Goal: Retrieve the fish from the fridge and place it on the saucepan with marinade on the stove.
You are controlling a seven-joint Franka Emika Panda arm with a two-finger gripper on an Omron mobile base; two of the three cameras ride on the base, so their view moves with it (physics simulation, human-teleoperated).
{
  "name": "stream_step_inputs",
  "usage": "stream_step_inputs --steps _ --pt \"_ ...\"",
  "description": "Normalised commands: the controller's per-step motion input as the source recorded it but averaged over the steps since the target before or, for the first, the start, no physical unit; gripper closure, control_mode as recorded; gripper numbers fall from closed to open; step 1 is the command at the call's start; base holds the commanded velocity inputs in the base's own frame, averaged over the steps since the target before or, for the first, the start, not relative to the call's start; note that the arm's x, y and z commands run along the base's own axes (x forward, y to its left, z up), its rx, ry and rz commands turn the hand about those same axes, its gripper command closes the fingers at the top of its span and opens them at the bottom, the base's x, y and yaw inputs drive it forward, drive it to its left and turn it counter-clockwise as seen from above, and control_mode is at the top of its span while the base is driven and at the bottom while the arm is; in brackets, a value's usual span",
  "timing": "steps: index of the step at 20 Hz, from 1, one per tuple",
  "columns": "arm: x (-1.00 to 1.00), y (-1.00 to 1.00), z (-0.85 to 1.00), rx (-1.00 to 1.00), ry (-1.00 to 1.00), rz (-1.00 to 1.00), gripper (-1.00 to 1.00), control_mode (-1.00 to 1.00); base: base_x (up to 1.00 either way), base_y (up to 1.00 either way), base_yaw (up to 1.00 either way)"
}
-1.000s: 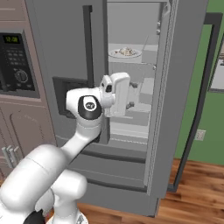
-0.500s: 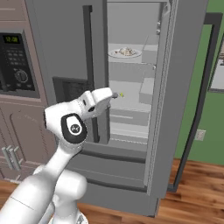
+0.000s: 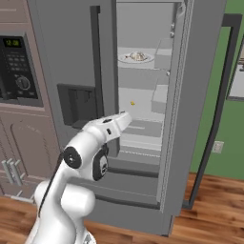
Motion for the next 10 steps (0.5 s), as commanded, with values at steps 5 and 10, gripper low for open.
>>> stream_step_inputs --steps 5,10 --pt "-0.54 0.43 0.0 0.35 0.0 0.51 -1.0 -1.0 0.0 0.0 0.0" --pt "-0.69 0.66 0.19 0.23 0.0 0.35 -1.0 -1.0 0.0 0.0 0.0"
